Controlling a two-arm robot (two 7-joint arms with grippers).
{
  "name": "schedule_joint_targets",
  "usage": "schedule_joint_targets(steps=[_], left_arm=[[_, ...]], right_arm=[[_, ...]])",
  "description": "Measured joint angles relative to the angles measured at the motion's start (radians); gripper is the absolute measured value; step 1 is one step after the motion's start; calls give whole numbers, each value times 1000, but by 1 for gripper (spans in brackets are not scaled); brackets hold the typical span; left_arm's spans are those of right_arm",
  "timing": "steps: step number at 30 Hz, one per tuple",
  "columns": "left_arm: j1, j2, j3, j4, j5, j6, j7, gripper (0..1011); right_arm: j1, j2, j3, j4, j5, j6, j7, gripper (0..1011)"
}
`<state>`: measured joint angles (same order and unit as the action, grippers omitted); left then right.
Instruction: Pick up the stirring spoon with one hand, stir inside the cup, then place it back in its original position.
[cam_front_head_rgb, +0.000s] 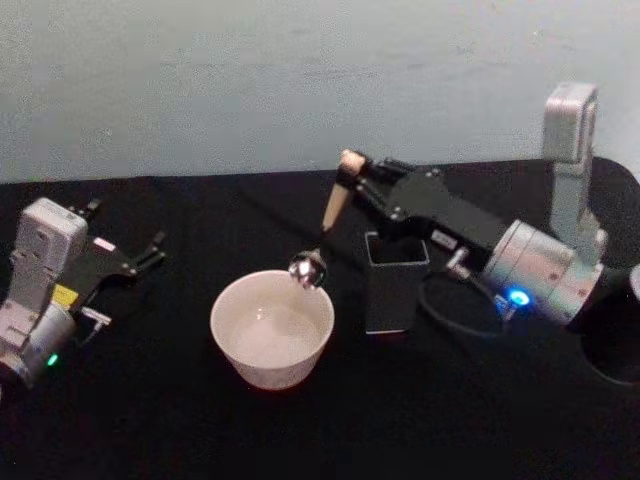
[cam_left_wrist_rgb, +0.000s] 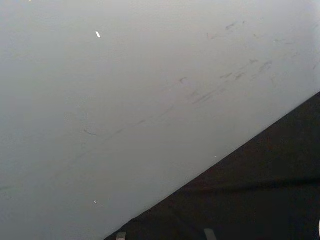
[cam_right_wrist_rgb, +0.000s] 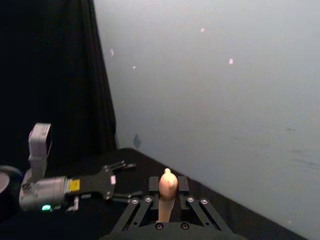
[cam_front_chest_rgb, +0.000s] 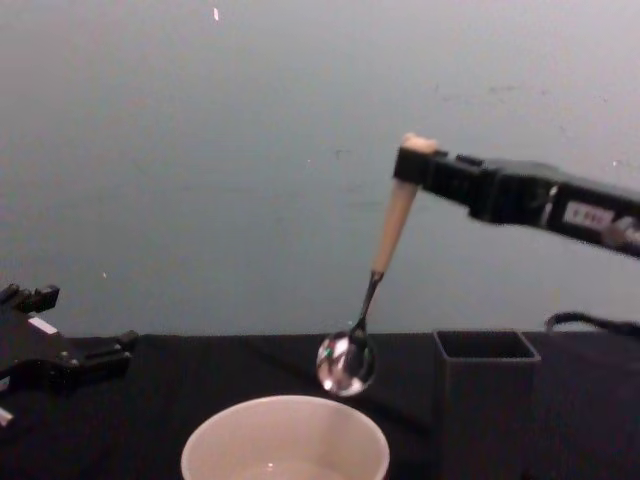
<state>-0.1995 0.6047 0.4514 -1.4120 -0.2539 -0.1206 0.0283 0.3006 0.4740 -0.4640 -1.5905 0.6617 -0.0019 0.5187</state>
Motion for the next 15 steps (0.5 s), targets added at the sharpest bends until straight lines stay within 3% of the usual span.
schedule_joint_targets(steps=[15], left_arm=[[0, 0, 0, 0, 0, 0, 0, 1001]], right_arm=[[17, -49, -78, 65, -119, -22, 13, 214]])
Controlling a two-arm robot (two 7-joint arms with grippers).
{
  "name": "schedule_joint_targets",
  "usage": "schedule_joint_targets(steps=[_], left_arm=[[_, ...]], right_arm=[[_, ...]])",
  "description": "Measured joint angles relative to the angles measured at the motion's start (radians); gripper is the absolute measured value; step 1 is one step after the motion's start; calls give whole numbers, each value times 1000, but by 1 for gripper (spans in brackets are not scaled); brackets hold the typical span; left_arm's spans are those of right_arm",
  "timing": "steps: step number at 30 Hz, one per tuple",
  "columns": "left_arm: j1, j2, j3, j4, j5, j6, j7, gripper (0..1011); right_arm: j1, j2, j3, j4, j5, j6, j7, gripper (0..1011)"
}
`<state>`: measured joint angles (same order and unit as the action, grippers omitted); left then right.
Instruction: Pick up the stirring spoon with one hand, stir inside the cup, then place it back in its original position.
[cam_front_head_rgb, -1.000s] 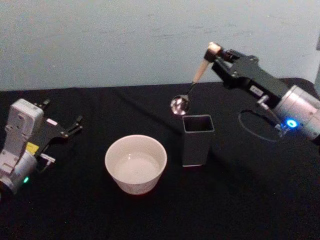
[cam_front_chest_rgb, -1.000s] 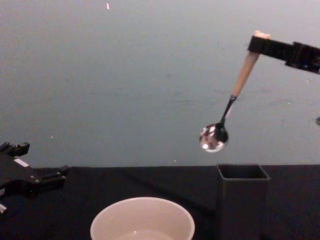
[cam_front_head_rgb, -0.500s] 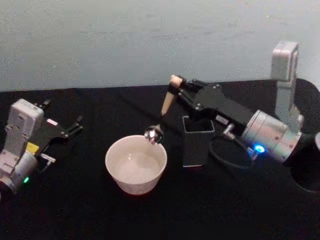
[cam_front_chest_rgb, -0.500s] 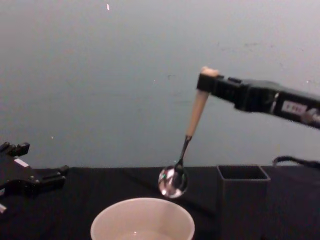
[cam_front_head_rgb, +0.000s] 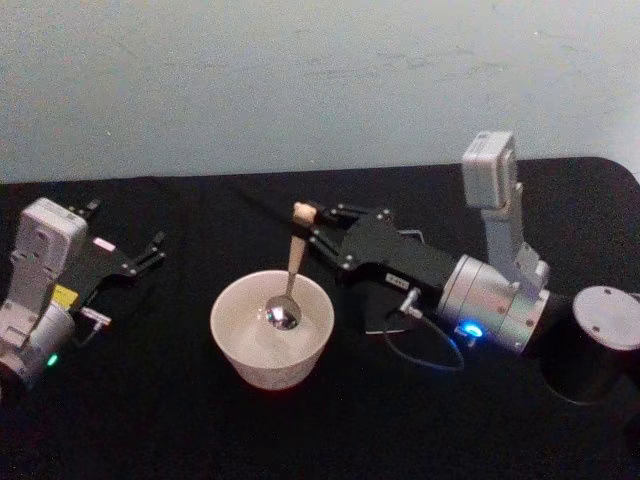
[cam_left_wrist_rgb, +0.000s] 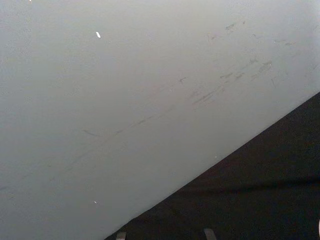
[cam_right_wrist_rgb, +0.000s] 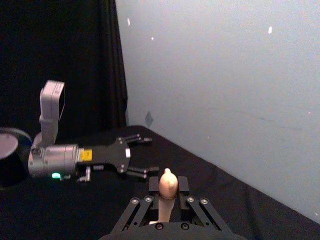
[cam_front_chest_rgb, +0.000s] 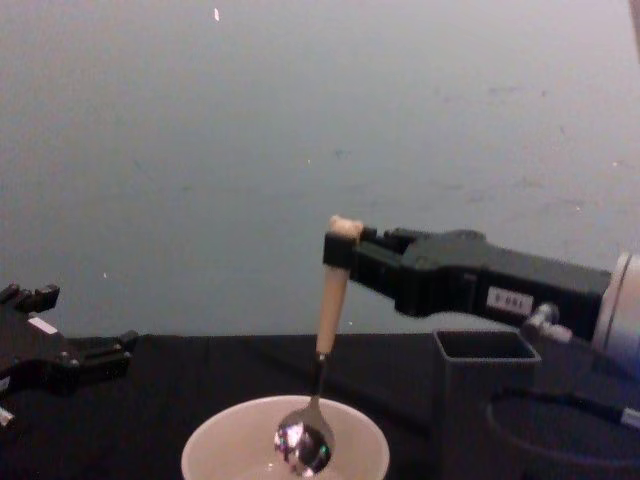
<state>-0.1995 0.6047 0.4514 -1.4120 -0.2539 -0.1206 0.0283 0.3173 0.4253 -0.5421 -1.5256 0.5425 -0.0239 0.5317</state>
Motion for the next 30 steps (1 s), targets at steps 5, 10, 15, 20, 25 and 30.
schedule_joint_targets(steps=[5, 10, 15, 20, 25, 30], left_arm=[[0, 0, 0, 0, 0, 0, 0, 1001], [0, 0, 0, 0, 0, 0, 0, 1001], [0, 0, 0, 0, 0, 0, 0, 1001], [0, 0, 0, 0, 0, 0, 0, 1001], [0, 0, 0, 0, 0, 0, 0, 1001], [0, 0, 0, 0, 0, 0, 0, 1001]], right_arm=[[0, -8, -15, 21, -52, -17, 2, 214], [-4, -9, -19, 33, -72, -21, 22, 214], [-10, -6, -22, 32, -79, -20, 40, 214], [-12, -9, -26, 31, -80, -15, 53, 213], [-11, -16, -34, 31, -84, -7, 60, 214], [-4, -29, -44, 36, -85, 4, 63, 214]])
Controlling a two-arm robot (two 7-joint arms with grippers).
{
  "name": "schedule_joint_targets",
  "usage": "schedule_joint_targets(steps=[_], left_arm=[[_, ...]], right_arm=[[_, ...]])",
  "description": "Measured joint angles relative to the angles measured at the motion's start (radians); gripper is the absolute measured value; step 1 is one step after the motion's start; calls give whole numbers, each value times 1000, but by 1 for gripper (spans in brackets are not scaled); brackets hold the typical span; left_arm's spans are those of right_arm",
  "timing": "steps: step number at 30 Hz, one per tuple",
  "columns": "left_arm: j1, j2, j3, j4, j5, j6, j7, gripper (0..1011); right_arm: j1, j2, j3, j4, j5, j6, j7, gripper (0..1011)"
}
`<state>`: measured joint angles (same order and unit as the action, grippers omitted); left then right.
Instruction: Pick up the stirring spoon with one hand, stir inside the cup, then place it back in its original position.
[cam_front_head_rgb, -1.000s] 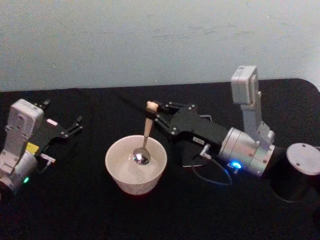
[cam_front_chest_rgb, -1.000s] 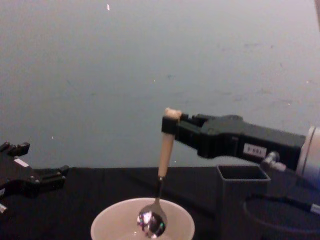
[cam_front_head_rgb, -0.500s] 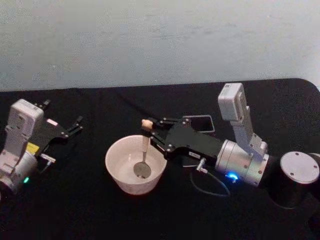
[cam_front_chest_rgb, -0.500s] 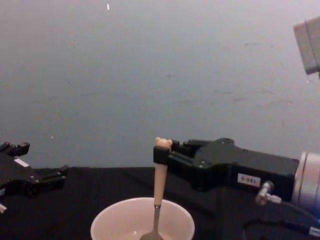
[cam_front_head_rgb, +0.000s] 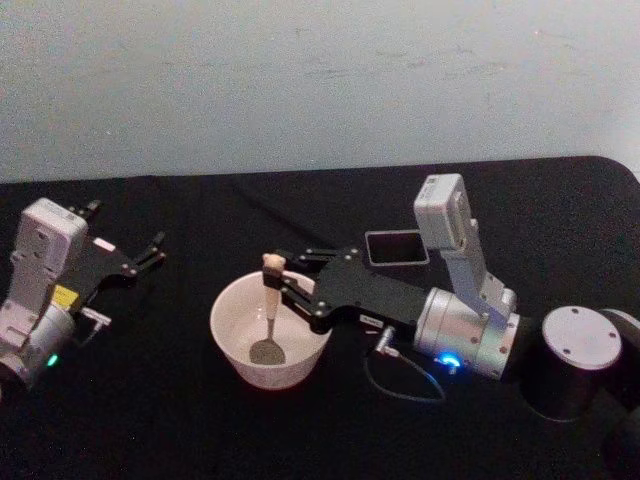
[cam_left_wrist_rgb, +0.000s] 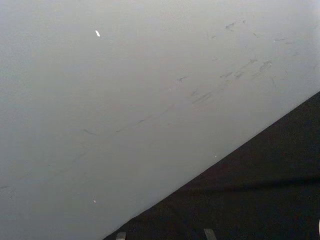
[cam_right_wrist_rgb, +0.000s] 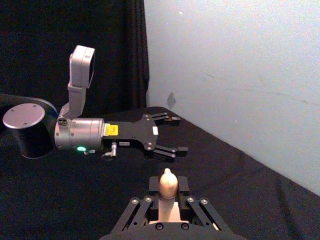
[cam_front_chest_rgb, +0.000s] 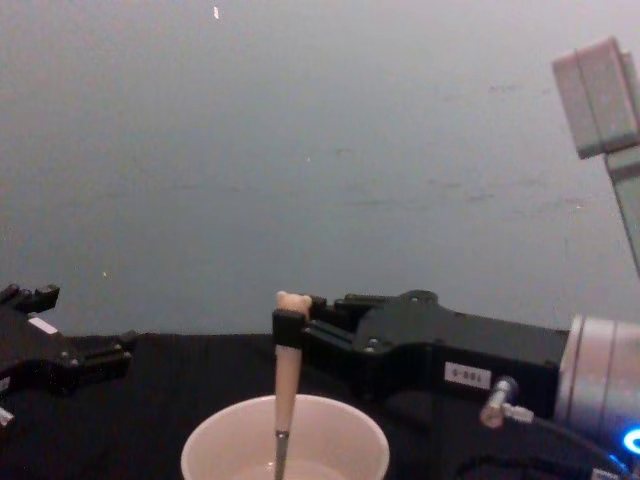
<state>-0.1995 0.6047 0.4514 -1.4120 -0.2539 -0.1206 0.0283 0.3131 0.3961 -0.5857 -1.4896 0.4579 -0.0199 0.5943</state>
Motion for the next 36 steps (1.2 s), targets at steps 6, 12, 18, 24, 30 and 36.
schedule_joint_targets(steps=[6, 12, 18, 24, 30, 36], left_arm=[[0, 0, 0, 0, 0, 0, 0, 1001], [0, 0, 0, 0, 0, 0, 0, 1001], [0, 0, 0, 0, 0, 0, 0, 1001], [0, 0, 0, 0, 0, 0, 0, 1001], [0, 0, 0, 0, 0, 0, 0, 1001], [0, 0, 0, 0, 0, 0, 0, 1001]], right_arm=[[19, -26, -12, 19, 0, 12, 0, 214], [46, -58, -23, 55, -8, 15, -12, 214], [80, -101, -26, 111, -29, 11, -39, 214], [109, -131, -10, 164, -43, 8, -68, 214], [115, -122, 18, 173, -45, 12, -76, 214], [91, -79, 41, 143, -43, 14, -62, 214]])
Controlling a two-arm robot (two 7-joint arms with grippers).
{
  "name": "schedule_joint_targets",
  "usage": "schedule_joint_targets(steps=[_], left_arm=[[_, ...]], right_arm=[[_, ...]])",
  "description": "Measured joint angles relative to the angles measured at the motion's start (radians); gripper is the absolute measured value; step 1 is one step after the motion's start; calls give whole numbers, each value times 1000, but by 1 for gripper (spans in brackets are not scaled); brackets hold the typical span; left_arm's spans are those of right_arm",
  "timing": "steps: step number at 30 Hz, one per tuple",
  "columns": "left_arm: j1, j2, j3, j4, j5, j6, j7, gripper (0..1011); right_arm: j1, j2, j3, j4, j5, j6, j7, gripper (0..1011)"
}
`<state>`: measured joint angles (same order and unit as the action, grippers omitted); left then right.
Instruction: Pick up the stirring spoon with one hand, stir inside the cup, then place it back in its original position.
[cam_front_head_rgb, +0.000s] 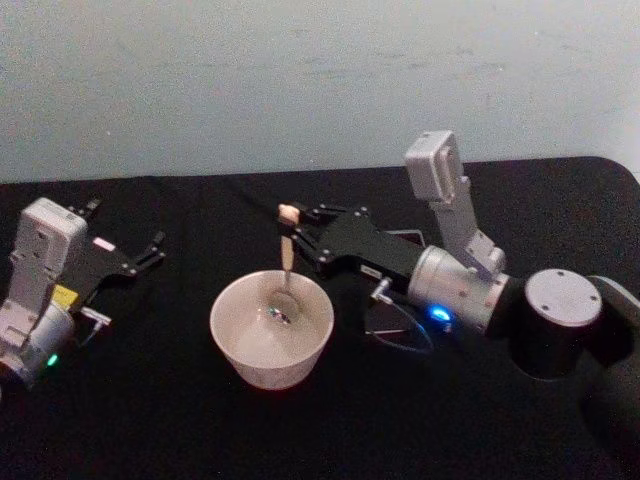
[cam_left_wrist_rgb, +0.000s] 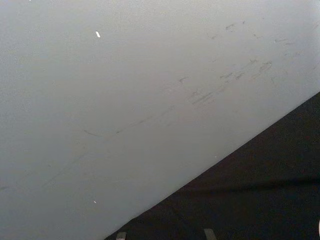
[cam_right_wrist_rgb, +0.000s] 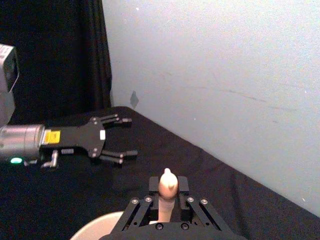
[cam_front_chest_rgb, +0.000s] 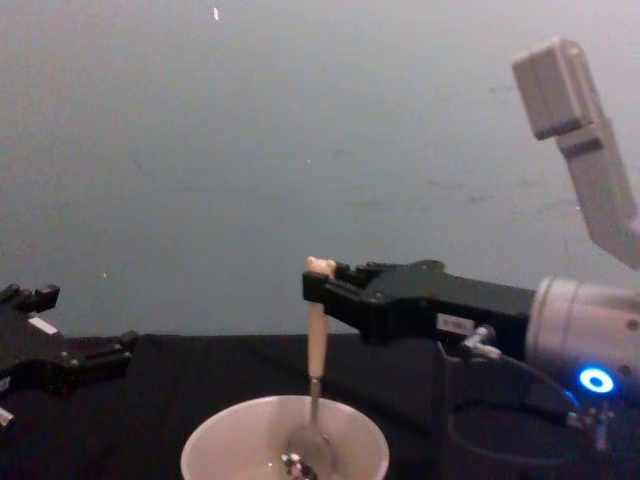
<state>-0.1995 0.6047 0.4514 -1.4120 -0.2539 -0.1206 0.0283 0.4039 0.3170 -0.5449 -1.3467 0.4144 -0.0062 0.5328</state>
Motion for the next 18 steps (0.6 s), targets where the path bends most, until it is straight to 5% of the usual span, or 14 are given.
schedule_joint_targets(steps=[18], left_arm=[[0, 0, 0, 0, 0, 0, 0, 1001]], right_arm=[[-102, 124, -3, -157, 58, 15, 91, 214]])
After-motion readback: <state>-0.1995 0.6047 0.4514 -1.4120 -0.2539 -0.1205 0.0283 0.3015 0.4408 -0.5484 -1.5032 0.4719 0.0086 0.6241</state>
